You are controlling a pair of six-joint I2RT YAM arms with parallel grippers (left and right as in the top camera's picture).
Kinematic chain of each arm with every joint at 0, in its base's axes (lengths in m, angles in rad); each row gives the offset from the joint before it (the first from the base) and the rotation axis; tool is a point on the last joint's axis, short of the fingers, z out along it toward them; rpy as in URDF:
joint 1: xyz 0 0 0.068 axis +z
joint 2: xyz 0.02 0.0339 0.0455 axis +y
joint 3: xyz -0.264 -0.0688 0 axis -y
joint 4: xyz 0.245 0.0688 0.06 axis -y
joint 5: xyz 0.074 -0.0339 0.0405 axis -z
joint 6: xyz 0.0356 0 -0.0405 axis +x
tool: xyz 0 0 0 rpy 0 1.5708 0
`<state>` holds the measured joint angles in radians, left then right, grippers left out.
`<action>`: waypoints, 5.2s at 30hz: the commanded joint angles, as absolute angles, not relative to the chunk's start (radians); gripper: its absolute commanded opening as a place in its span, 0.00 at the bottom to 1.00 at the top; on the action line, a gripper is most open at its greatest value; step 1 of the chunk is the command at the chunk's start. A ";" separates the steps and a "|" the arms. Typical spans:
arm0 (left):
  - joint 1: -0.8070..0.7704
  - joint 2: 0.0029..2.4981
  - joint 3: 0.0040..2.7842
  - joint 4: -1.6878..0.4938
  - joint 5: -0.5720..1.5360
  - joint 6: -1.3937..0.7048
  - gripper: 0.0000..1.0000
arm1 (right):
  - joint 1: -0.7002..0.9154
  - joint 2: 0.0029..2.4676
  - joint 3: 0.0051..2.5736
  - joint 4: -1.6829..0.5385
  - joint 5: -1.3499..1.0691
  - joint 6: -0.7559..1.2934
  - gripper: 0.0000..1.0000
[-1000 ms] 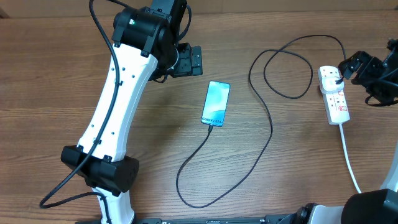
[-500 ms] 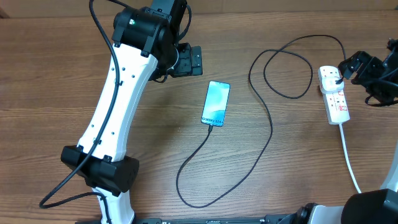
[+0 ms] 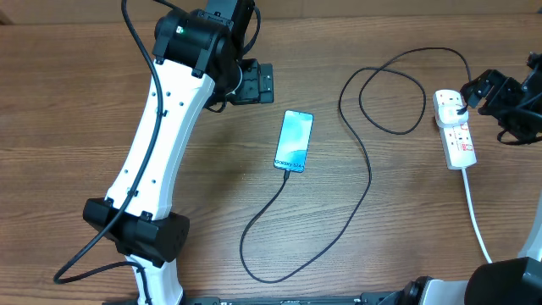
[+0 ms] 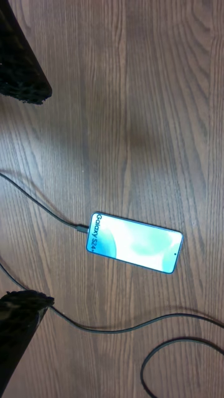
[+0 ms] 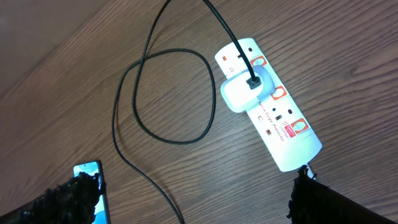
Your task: Plug charger to phone and switch on socket
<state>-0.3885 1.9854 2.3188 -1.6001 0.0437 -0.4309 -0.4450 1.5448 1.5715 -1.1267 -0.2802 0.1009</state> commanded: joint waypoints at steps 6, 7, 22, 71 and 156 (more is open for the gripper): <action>-0.398 1.986 2.323 -1.505 -0.057 -0.403 1.00 | -0.445 1.541 1.591 -1.124 -0.270 0.105 1.00; -0.406 1.981 2.320 -1.473 -0.070 -0.400 1.00 | -0.445 1.541 1.591 -1.125 -0.270 0.105 1.00; -0.470 1.588 1.720 -0.928 -0.195 -0.297 1.00 | -0.445 1.541 1.591 -1.125 -0.270 0.105 1.00; -0.095 0.097 0.005 0.247 -0.055 -0.313 1.00 | -0.445 1.541 1.591 -1.124 -0.270 0.105 1.00; -0.006 0.004 0.006 -0.078 -0.009 -0.048 0.99 | -0.250 1.309 1.261 -0.600 -0.280 0.105 1.00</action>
<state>-0.0170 0.0151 0.0086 -0.0784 -0.0219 -0.0700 -0.3027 1.3891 1.3701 -0.6857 -0.2810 0.1043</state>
